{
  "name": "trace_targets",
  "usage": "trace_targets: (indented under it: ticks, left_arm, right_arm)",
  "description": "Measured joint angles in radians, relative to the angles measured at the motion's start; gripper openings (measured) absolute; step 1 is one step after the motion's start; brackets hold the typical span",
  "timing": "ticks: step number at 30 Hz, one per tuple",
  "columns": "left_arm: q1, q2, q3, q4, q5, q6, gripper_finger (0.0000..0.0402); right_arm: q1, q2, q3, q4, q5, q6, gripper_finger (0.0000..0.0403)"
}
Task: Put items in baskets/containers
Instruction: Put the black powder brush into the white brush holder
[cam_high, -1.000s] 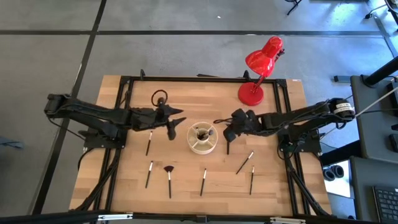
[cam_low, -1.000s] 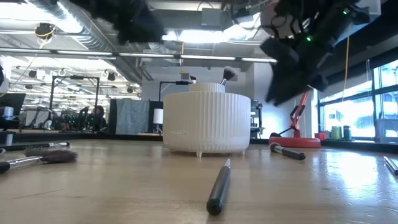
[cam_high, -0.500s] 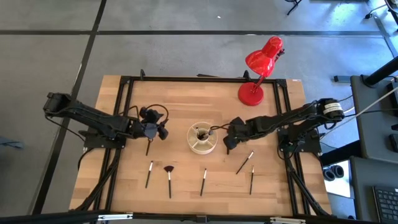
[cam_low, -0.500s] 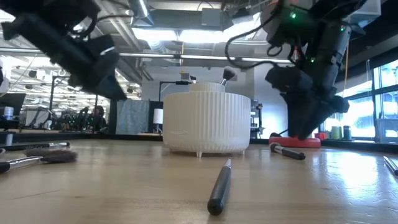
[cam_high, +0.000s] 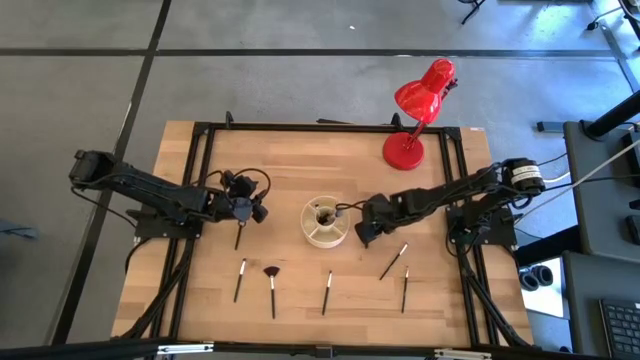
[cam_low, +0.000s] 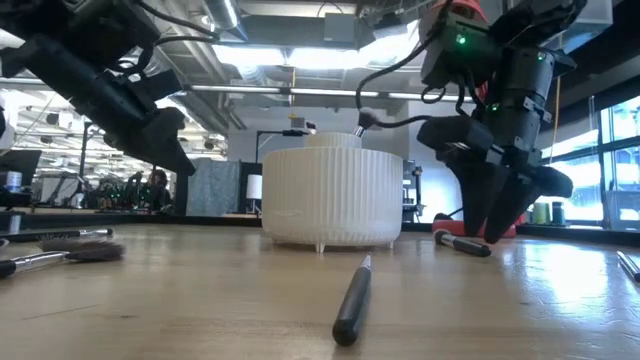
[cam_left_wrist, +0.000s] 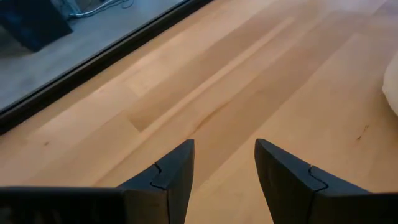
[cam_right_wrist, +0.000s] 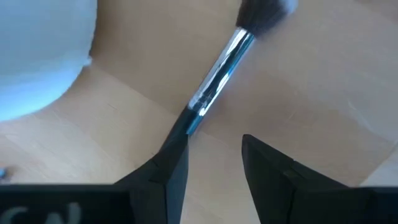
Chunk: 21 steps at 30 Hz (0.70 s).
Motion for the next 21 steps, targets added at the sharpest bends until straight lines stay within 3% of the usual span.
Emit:
trace_targets:
  ticks: [14, 21]
  left_arm:
    - [0.018, 0.0, 0.0, 0.0, 0.001, 0.016, 0.0164]
    - [0.018, 0.0, 0.0, 0.0, -0.007, 0.027, 0.0164]
  right_arm:
    - [-0.09, 0.0, 0.0, 0.054, 0.246, -0.039, 0.0149]
    - [-0.08, 0.074, 0.001, 0.139, 0.242, -0.029, 0.0149]
